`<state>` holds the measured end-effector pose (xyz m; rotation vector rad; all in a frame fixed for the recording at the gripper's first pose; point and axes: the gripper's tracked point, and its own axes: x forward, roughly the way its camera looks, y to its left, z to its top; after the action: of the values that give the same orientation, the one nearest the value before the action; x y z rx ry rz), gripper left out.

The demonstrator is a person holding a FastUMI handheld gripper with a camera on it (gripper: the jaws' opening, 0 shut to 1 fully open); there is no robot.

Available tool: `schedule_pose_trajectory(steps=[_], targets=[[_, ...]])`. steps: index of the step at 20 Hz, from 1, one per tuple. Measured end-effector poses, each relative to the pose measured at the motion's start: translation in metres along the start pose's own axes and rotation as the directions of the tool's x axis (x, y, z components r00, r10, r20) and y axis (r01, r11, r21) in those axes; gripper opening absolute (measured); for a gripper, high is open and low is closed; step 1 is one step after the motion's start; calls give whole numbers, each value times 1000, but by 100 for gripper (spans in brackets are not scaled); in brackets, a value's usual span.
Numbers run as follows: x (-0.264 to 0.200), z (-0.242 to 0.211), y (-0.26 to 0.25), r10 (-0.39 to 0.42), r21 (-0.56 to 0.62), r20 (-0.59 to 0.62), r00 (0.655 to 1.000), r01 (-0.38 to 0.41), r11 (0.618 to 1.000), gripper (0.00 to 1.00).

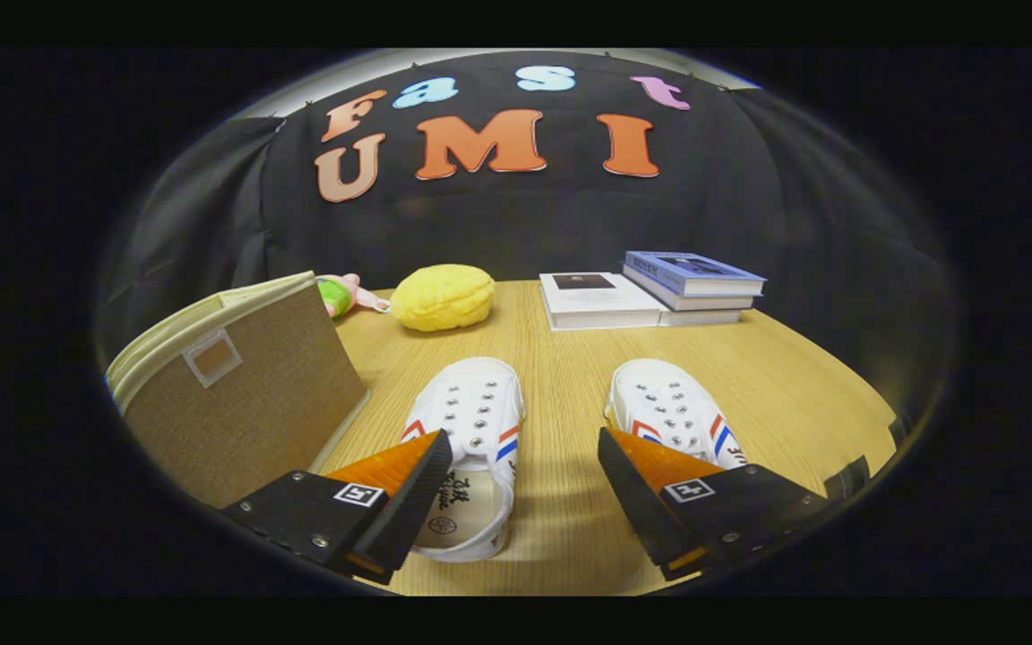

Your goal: Open the storage box then place both shoes into the box .Put the left shoe in first, then the right shoe, with the right side of both shoes facing outward in a uniform manner.

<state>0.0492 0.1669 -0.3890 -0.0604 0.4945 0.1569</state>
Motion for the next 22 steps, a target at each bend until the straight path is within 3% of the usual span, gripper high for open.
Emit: schedule_pose_trajectory(steps=[4,12,15,16,18,22], targets=[[8,-9,1,-5,-11,-38,999,5,1000,91],[13,-23,13,60,71,-108,992,-52,996,74],[11,-21,23,114,106,-87,990,-105,989,56],[13,-21,25,118,112,-82,990,-108,988,37],[14,-21,25,95,101,-77,992,-87,991,23],[15,-18,18,64,189,-81,995,-48,981,3]])
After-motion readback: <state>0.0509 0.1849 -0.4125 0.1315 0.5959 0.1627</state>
